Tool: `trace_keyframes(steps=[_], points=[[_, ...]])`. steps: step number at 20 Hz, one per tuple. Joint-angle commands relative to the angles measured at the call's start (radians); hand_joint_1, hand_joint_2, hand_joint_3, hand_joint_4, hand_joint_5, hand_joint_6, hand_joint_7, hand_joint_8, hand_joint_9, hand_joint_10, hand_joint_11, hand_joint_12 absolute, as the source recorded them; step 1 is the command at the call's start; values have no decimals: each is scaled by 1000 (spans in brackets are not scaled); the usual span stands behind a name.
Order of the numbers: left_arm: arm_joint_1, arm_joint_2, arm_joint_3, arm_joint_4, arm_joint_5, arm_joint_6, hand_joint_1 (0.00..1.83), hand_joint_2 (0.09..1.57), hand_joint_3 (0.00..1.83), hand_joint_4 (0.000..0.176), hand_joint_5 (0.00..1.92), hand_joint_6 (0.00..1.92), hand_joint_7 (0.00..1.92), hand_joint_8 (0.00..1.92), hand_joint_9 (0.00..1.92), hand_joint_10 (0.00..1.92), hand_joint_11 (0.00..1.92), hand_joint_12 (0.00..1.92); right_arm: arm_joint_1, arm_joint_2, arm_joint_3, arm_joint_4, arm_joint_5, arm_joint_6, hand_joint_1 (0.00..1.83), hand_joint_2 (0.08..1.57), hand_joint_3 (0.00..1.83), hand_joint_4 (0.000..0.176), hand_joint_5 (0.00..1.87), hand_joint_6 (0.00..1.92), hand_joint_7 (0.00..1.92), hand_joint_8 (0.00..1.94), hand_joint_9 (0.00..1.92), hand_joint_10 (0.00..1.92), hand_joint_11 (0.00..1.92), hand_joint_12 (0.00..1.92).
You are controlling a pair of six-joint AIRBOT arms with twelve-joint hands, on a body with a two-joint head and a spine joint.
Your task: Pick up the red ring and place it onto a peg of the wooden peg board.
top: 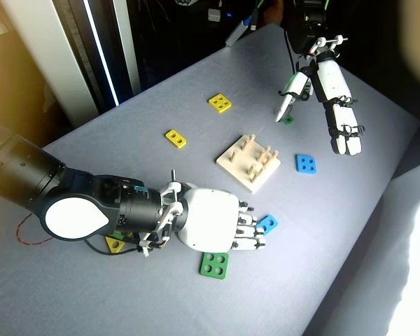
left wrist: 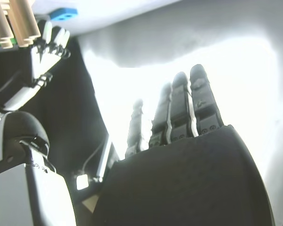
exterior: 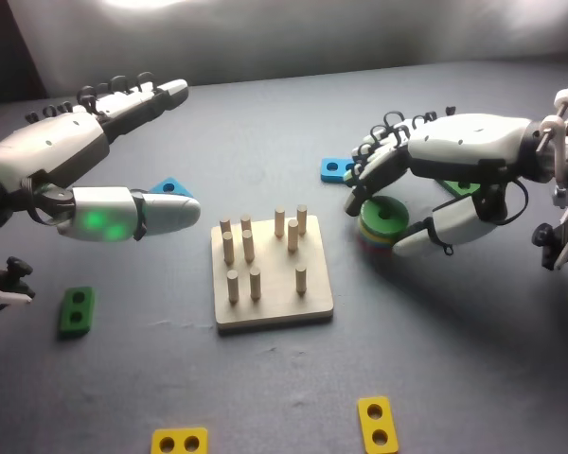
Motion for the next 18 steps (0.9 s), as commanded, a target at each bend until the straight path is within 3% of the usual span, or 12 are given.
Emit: trace_keyframes(steps=[1,2,4,5,13,16,18], points=[[-3,9,5,-8,-133,-7,439,960,0,176,33,1,0,0,0,0,0,0,17,4,0,36,126,25,1095,1233,2,0,755,1326,480,11,204,0,0,268],[-2,10,6,-12,-134,-4,443,962,0,176,36,2,0,0,0,0,0,0,21,10,-8,36,142,31,1095,1234,2,0,752,1331,471,6,193,0,0,266],[-2,10,8,-17,-134,-2,453,956,0,176,31,0,0,0,0,0,0,0,30,28,-33,30,162,31,1070,1271,1,0,690,1427,359,0,120,0,0,26],[-1,10,9,-20,-134,-1,461,956,0,176,26,0,0,0,0,0,0,0,35,35,-45,23,172,31,1077,1260,0,0,715,1396,341,3,108,2,0,4],[4,13,15,-38,-133,1,442,958,0,176,15,0,0,0,0,0,0,0,50,68,-109,-7,238,46,1090,1246,0,0,737,1363,340,3,128,17,30,15],[3,13,18,-41,-133,1,462,964,1,176,15,0,0,0,0,0,0,0,50,68,-114,-7,246,50,1091,1244,0,0,738,1363,354,6,190,35,0,864],[3,13,19,-43,-133,1,464,973,4,176,9,0,0,0,0,0,0,0,52,67,-120,-8,252,50,1089,1248,0,0,732,1371,346,1,205,24,0,1095]])
